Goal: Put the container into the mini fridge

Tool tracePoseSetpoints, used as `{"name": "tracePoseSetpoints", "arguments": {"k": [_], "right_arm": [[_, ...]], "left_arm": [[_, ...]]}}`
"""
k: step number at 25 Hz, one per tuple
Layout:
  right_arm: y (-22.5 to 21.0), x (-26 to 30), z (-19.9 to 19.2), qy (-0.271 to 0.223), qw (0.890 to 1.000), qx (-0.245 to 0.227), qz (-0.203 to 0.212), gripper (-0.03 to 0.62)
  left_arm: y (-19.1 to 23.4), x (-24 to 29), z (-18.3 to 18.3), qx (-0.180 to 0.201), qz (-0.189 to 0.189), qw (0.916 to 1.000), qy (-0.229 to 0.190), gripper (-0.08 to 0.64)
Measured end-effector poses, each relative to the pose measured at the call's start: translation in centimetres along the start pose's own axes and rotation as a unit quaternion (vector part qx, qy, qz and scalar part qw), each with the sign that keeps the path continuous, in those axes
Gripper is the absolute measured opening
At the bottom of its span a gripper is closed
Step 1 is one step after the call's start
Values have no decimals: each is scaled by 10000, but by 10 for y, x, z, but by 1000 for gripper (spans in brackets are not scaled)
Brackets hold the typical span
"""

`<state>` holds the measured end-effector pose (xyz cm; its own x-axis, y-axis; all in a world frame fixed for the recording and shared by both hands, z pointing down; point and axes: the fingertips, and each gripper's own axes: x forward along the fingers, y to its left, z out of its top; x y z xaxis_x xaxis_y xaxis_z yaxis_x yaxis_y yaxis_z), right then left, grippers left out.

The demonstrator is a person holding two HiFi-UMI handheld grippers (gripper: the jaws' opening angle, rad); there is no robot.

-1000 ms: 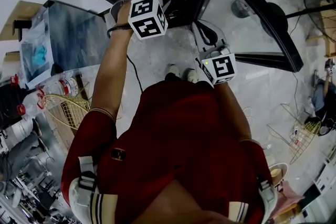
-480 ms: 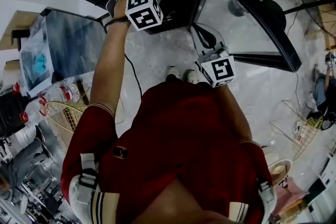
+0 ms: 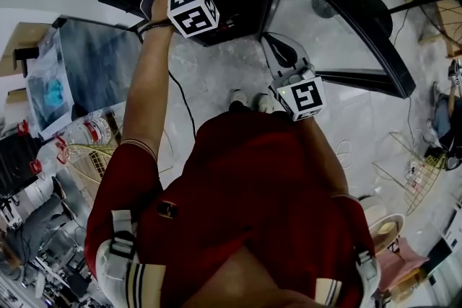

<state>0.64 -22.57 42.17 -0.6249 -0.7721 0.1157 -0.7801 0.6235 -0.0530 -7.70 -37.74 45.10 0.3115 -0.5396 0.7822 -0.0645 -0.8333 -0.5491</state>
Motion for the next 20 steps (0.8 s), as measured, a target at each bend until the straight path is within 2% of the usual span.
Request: {"name": "tracePoseSetpoints", "arguments": {"k": [8,20], "right_arm": [[-2,2,1,-58,10000,-13,17,-6],[-1,-4,-1,12,10000,-21,63,-6]], "left_arm": [[13,1,2,47,394,9991,-115,41],[27,1,-3,173,1144,9933,-53,105]]}}
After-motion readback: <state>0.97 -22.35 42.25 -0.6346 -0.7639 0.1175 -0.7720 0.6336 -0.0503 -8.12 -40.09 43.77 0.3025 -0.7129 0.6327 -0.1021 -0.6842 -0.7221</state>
